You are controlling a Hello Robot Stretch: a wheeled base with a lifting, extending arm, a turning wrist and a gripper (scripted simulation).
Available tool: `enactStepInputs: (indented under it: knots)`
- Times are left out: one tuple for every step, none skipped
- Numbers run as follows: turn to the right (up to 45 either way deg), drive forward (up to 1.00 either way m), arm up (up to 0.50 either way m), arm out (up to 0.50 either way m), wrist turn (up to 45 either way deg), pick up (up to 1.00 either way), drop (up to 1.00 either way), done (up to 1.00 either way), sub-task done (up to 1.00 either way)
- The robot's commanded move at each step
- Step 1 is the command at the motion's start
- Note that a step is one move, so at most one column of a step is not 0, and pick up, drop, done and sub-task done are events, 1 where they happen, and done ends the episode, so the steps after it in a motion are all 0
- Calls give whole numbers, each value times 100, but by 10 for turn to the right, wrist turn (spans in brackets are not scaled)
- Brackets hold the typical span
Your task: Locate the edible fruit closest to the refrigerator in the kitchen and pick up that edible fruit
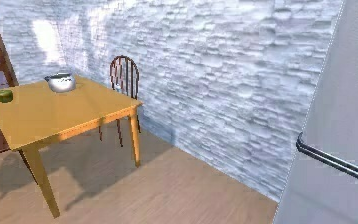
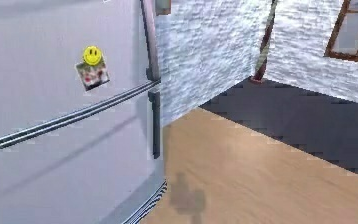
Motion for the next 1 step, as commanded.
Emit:
enactStepInputs:
  knots:
    - [-30, 0, 0, 0, 0, 0, 0, 0, 0]
